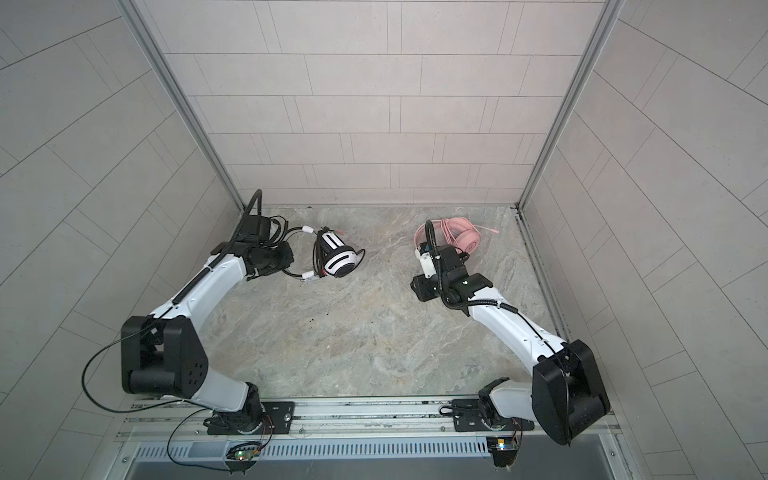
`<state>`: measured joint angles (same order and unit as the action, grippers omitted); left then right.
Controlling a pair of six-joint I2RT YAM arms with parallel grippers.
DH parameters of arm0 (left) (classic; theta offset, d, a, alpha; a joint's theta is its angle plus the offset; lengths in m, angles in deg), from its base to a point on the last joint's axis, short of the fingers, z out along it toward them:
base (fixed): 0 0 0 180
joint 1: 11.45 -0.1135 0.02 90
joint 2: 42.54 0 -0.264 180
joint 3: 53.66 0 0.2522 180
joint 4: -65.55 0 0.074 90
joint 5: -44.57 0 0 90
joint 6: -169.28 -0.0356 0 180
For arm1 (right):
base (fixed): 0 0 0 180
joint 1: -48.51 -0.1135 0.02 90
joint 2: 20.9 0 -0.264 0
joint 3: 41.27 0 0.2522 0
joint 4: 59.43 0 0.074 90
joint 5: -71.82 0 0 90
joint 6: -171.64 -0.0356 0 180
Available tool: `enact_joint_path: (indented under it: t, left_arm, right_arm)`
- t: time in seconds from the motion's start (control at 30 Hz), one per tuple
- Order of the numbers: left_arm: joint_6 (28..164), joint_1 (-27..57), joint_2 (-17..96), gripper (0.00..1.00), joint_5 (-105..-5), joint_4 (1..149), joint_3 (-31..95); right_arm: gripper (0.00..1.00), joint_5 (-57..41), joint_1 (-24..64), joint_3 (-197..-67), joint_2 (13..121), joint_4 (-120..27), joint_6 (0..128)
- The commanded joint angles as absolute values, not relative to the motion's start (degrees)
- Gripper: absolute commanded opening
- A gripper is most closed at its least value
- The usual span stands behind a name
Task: Wrap the headphones
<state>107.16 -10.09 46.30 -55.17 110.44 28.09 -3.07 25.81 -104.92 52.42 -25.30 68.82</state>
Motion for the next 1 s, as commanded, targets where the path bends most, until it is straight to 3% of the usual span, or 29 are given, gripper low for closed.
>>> enact_joint_path:
  t: [0.0,0.2,0.43,0.63,0.83,0.97]
  left_arm:
    - [114.2,-12.4,50.2,0.00,-52.2,106.1,32.7]
    - [117.3,-16.8,63.7,0.00,-54.7,108.1,44.0]
    - [115.1,-17.4,80.2,0.00,-48.4,113.1,63.5]
    - [117.5,-19.0,91.7,0.00,-51.1,114.7,75.4]
    - [117.5,-20.6,95.4,0.05,-52.9,115.6,78.3]
    - [116.8,-21.5,94.6,0.17,-54.5,115.8,76.4]
  right_arm:
    - [0.47,-2.5,25.9,-102.8,48.1,-26.1,67.8]
    - [0.48,-3.0,25.7,-98.3,43.0,-26.8,65.7]
    - [0.48,-2.4,25.1,-96.4,41.1,-27.0,64.5]
    - [0.48,-3.0,24.7,-96.5,41.5,-25.9,64.5]
    - [0.48,-4.5,24.6,-95.9,41.4,-25.7,64.4]
    - [0.47,-4.5,24.6,-95.9,42.4,-26.6,64.2]
